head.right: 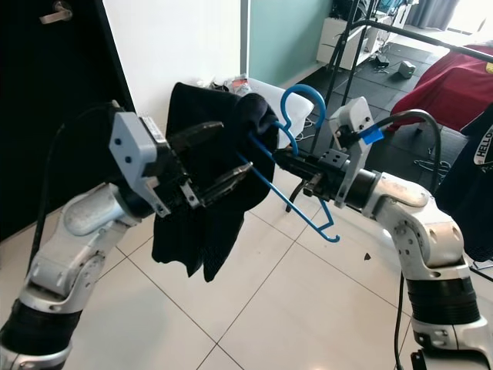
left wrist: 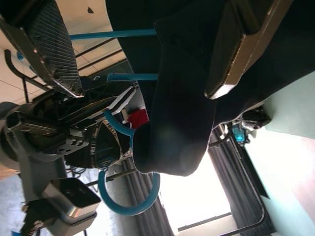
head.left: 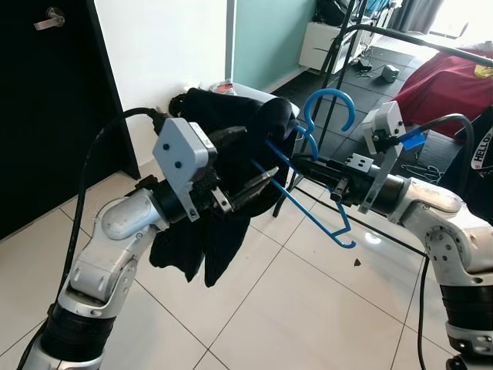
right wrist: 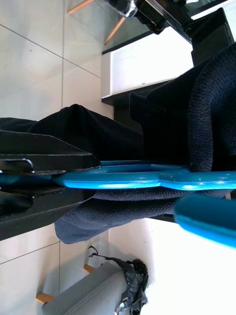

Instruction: Hang hanger

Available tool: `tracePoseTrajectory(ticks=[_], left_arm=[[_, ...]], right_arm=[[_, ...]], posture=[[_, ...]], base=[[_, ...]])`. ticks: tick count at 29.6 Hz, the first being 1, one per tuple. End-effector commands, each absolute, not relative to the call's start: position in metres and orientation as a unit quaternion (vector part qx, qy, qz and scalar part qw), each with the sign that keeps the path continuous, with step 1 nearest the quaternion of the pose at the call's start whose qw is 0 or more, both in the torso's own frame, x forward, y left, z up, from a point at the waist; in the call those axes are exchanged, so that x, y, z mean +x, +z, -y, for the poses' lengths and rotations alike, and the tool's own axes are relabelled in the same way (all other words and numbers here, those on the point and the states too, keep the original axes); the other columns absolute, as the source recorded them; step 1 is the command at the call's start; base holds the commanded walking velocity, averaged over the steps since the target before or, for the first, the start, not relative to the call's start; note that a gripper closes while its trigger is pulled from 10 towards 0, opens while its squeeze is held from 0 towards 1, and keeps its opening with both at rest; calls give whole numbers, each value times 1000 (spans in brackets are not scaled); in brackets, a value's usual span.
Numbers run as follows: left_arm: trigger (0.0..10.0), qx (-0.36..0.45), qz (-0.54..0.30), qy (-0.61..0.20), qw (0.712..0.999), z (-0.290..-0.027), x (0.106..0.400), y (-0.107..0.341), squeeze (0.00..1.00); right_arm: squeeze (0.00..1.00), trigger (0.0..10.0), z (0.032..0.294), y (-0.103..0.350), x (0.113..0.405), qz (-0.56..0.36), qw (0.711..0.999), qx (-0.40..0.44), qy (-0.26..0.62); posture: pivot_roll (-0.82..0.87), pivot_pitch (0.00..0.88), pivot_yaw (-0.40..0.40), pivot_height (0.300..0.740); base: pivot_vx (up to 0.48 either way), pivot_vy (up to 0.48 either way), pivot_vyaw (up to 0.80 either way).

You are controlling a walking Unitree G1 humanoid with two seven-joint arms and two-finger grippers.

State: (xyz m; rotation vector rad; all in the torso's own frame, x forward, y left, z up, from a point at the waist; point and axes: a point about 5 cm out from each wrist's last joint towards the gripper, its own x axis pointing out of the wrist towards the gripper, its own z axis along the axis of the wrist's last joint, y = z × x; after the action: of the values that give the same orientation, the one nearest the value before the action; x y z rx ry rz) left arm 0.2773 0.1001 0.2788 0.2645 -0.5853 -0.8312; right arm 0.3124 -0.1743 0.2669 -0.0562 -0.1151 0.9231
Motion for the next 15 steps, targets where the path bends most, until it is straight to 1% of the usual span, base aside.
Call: tracePoseTrajectory(ticks=[1,2,4,5,6,7,12,15], left_arm=[[10000,133,290,-384,866,-95,275,282,1000],[10000,133,290,-384,866,-95,275,282,1000],[10000,165,291,-335,881,-97,282,282,1000],[10000,165,291,-335,881,-97,282,282,1000],[10000,183,286,-313,887,-99,286,280,863],[10000,190,282,-297,892,-101,289,279,0],[10000,209,275,-256,903,-105,297,278,0],[10000,211,275,-253,903,-105,298,278,0]], right_arm=[[0,10000,172,282,311,94,889,-33,448],[0,10000,172,282,311,94,889,-33,448],[0,10000,170,283,310,96,885,-31,455],[0,10000,170,283,310,96,885,-31,455],[0,10000,168,284,309,98,882,-31,460],[0,10000,166,285,307,100,878,-30,467],[0,10000,161,287,303,102,868,-30,485],[0,10000,160,287,303,102,867,-30,487]], posture=[[-9,87,-58,740],[-9,87,-58,740],[-9,87,-58,740],[-9,87,-58,740],[-10,89,-59,740],[-10,89,-59,740],[-15,93,-57,740],[-15,93,-57,740]], base=[[0,0,0],[0,0,0],[0,0,0],[0,0,0],[0,0,0],[0,0,0],[0,0,0],[0,0,0]])
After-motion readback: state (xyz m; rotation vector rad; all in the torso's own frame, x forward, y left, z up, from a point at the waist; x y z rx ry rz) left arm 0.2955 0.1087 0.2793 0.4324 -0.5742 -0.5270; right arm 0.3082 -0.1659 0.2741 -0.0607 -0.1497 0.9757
